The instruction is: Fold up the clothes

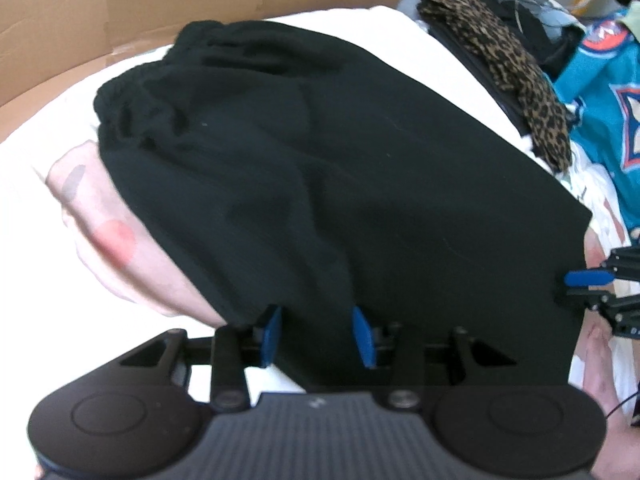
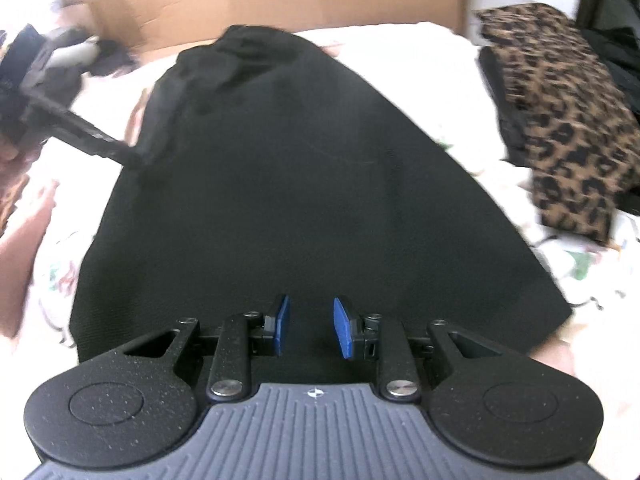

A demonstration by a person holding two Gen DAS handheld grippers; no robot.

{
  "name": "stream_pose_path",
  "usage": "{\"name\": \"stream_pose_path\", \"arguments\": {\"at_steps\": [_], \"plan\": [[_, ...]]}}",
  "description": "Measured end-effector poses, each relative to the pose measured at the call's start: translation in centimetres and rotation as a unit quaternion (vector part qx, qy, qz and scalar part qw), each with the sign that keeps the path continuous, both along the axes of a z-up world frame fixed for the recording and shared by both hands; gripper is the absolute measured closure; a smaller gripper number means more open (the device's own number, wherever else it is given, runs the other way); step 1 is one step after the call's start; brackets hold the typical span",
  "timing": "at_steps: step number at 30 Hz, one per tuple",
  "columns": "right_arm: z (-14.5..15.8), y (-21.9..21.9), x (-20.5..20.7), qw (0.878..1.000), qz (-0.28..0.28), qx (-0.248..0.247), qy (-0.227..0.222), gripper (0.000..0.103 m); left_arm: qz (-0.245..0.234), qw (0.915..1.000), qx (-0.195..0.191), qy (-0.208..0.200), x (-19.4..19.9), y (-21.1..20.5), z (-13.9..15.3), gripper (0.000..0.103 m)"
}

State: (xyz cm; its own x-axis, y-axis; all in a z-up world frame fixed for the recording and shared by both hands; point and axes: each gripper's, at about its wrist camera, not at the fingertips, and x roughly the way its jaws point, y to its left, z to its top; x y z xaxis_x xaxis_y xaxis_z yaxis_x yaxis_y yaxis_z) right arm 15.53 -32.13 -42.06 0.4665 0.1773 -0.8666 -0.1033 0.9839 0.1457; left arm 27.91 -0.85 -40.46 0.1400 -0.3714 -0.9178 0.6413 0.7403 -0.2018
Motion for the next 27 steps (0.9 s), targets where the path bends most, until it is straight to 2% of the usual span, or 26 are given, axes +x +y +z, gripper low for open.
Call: {"name": "stream_pose_path", "arguments": {"at_steps": [4, 8, 12, 13, 16, 18, 21, 27], "plan": [[-1.5, 1.0, -0.1, 1.000, 0.011, 0.004, 0.019, 0.072, -0.018, 0.9998, 0.001, 0.009, -0.6, -0.8, -0.3, 0.062], [-2.3, 1.4, -0.7, 0.999, 0.016, -0.015, 0.038, 0.072, -0.035, 0.9991, 0.014, 0.021, -1.2, -1.3, -1.1, 0.062], [-2.5, 1.4, -1.4, 0.998, 0.026, -0.028, 0.056, 0.072, -0.057, 0.9977, 0.023, 0.028, -2.0, -1.4, -0.9, 0.063], [-2.5, 1.3, -1.6, 0.997, 0.026, -0.029, 0.062, 0.072, -0.062, 0.9974, 0.024, 0.028, -2.1, -1.3, -0.6, 0.066], [-1.3, 1.1, -1.7, 0.997, 0.030, -0.019, 0.066, 0.072, -0.068, 0.9972, 0.023, 0.024, -2.1, -1.0, 0.6, 0.067], [0.0, 1.1, -1.7, 0.998, 0.045, -0.003, 0.047, 0.072, -0.064, 0.9975, 0.021, 0.022, -2.2, -0.7, 1.7, 0.067], [1.7, 2.5, -1.2, 0.996, 0.086, -0.013, 0.032, 0.072, -0.052, 0.9985, 0.006, 0.014, -2.2, -0.2, 3.6, 0.067], [3.9, 6.5, -0.5, 0.984, 0.176, -0.001, 0.015, 0.072, 0.018, 0.9995, -0.027, -0.002, 0.3, 1.9, 4.9, 0.067]]}}
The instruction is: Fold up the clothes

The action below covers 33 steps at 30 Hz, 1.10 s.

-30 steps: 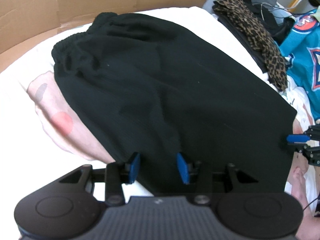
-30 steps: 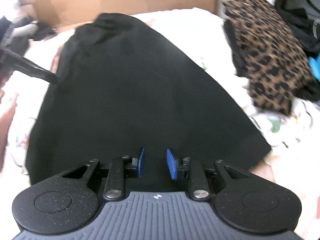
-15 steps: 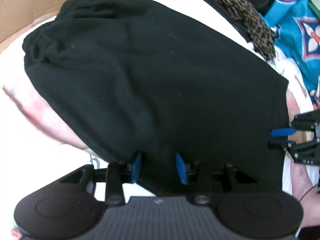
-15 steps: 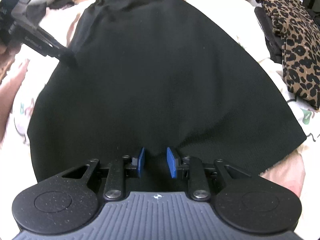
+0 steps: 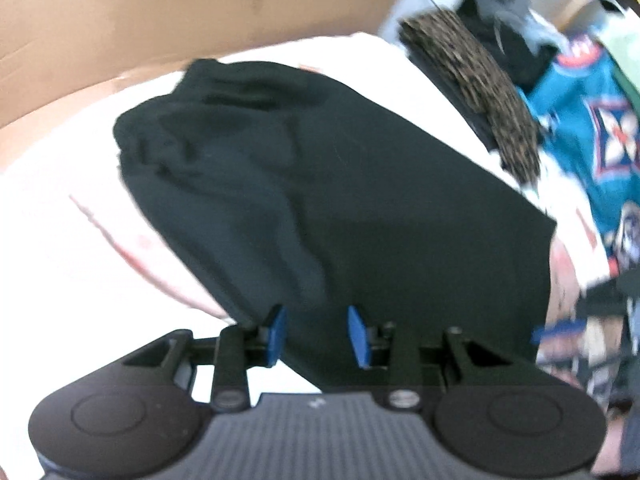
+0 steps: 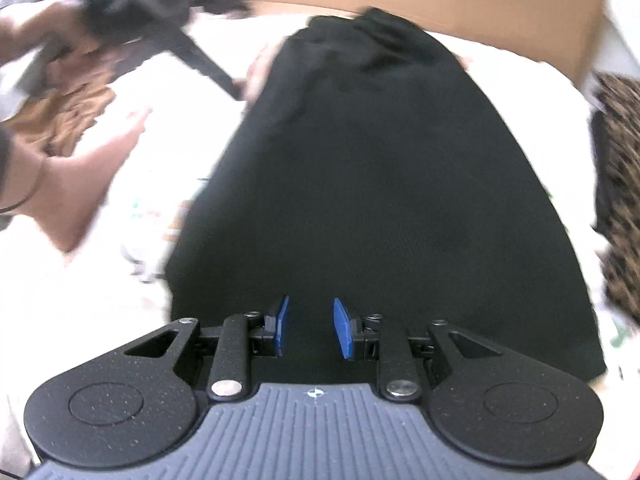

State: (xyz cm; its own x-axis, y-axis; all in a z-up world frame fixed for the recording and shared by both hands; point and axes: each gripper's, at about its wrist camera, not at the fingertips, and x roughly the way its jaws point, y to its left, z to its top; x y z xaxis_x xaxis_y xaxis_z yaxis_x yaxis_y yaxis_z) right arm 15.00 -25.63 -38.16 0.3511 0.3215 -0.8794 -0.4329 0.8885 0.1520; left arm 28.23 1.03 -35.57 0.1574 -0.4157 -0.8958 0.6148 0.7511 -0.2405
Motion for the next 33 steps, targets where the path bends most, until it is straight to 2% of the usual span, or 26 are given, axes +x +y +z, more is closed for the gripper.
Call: {"name": "stream_pose_path", "arguments": {"at_steps": [5, 12, 14, 16, 20, 25, 29, 33], "plan": [[-0.3, 3.3, -0.2, 0.998, 0.050, 0.023, -0.003, 0.072, 0.047, 0.9989, 0.003, 0.002, 1.0, 0.7, -0.5, 0.067], [-0.5, 6.7, -0.7, 0.995, 0.095, 0.022, -0.014, 0.071, 0.059, 0.9983, 0.007, 0.001, 1.7, 1.1, -0.6, 0.066], [-0.6, 7.4, -1.1, 0.994, 0.108, 0.020, -0.023, 0.068, 0.060, 0.9982, 0.007, 0.001, 1.8, 1.1, -0.7, 0.066], [-0.6, 8.0, -1.6, 0.992, 0.125, 0.015, -0.033, 0.060, 0.059, 0.9983, 0.006, 0.000, 2.0, 1.1, -0.8, 0.066], [-1.6, 9.2, -2.3, 0.989, 0.146, -0.010, -0.035, 0.060, 0.053, 0.9986, 0.004, -0.001, 1.5, 1.3, -0.7, 0.066], [-3.1, 10.7, -2.6, 0.982, 0.168, -0.063, -0.065, 0.059, 0.053, 0.9986, 0.004, 0.003, 1.4, 1.5, -1.1, 0.066], [-3.9, 11.9, -3.0, 0.967, 0.210, -0.107, -0.098, 0.059, 0.055, 0.9985, 0.004, 0.004, 1.6, 1.6, -1.2, 0.066], [-3.5, 11.6, -3.1, 0.965, 0.215, -0.110, -0.105, 0.060, 0.053, 0.9986, 0.002, 0.004, 1.5, 1.2, -1.2, 0.066]]}}
